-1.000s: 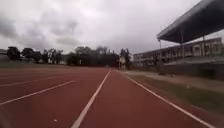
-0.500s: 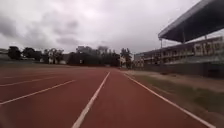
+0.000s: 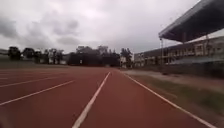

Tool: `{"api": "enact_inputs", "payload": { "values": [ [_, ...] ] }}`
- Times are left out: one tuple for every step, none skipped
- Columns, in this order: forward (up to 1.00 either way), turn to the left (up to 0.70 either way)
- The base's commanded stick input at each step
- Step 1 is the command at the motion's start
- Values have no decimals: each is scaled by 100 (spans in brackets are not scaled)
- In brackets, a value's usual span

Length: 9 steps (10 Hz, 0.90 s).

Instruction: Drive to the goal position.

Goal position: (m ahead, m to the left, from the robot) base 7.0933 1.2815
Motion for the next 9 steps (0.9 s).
{"api": "enact_inputs", "payload": {
  "values": [
    [50,0],
    [50,0],
    [50,0],
    [50,0],
    [50,0],
    [50,0],
    [50,0],
    [50,0],
    [50,0]
  ]
}}
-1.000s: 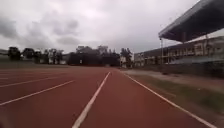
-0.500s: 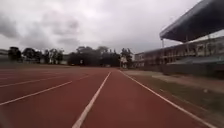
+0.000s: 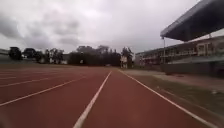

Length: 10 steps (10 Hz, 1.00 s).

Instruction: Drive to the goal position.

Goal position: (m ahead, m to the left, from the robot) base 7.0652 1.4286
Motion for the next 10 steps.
{"api": "enact_inputs", "payload": {
  "values": [
    [50,0],
    [50,0],
    [50,0],
    [50,0],
    [50,0],
    [50,0],
    [50,0],
    [50,0],
    [50,0],
    [50,0]
  ]
}}
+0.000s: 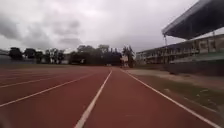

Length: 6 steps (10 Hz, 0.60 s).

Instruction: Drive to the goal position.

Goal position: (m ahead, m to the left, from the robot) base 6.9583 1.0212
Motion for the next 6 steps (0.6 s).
{"api": "enact_inputs", "payload": {
  "values": [
    [50,0],
    [50,0],
    [50,0],
    [50,0],
    [50,0],
    [50,0]
  ]
}}
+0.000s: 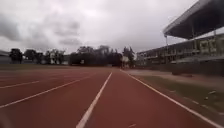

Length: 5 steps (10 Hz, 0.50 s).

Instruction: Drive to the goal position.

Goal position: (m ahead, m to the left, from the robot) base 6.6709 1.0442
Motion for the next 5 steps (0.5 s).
{"api": "enact_inputs", "payload": {
  "values": [
    [50,0],
    [50,0],
    [50,0],
    [50,0],
    [50,0]
  ]
}}
